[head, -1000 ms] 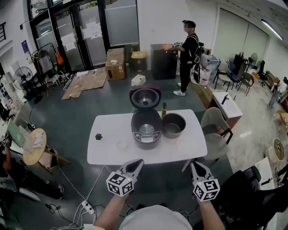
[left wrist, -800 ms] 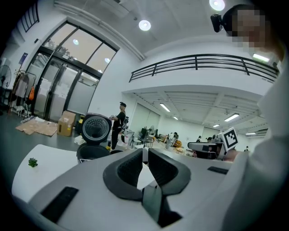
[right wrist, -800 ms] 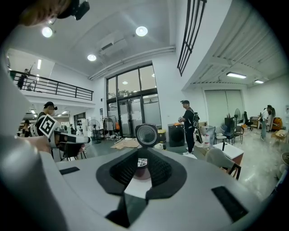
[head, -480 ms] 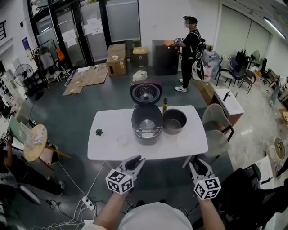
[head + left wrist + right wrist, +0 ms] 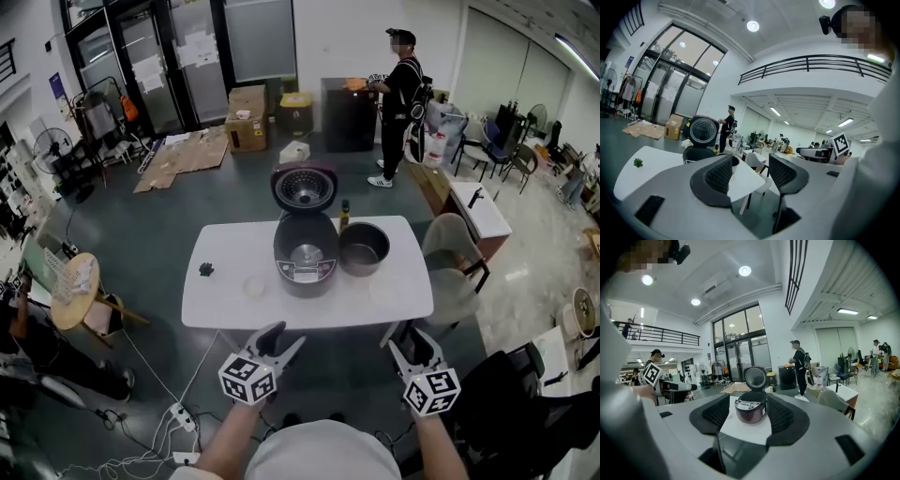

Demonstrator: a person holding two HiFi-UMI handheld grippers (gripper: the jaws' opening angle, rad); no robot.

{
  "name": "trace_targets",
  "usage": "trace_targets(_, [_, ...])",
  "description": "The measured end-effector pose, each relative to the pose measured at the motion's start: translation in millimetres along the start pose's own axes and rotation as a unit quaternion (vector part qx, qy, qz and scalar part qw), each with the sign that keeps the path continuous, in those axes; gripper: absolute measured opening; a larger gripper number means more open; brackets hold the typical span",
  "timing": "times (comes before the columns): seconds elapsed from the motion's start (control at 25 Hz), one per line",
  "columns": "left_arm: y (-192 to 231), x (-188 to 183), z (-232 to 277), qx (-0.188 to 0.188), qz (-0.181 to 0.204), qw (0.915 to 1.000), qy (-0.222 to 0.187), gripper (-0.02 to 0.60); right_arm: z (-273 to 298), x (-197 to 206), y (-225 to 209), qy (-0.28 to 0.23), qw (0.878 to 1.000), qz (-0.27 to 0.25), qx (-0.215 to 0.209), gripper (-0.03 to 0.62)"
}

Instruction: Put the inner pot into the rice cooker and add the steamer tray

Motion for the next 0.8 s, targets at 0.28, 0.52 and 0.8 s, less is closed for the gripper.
trace_targets(0.28, [-10.9, 2.4, 4.5, -0.008, -0.005, 0.9999, 0.007, 0.264, -4.6, -0.9, -11.8, 0.008, 1.0, 0.004, -0.006, 0.27])
trace_targets(0.52, [-25.5, 11.6, 4.5, -0.022, -0.022, 0.9995, 0.009, 0.263, -9.6, 9.6, -30.7, 0.019, 1.0, 0.021, -0.007, 0.267])
trace_targets(0.8, [-39.4, 15.0, 12.6, -0.033, -0.02, 0.9991, 0.016, 0.264, -13.3, 9.5, -41.9, 0.022, 0.999, 0.017, -0.02, 0.267])
Point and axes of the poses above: the fingertips, and each gripper's own axes: z forward along the fingers, y to its left, x out of its underside, the point moved 6 cm from there along -z, backward along the fingers, and after that the axes turned 13 degrees about z, right-handed, at the moved point
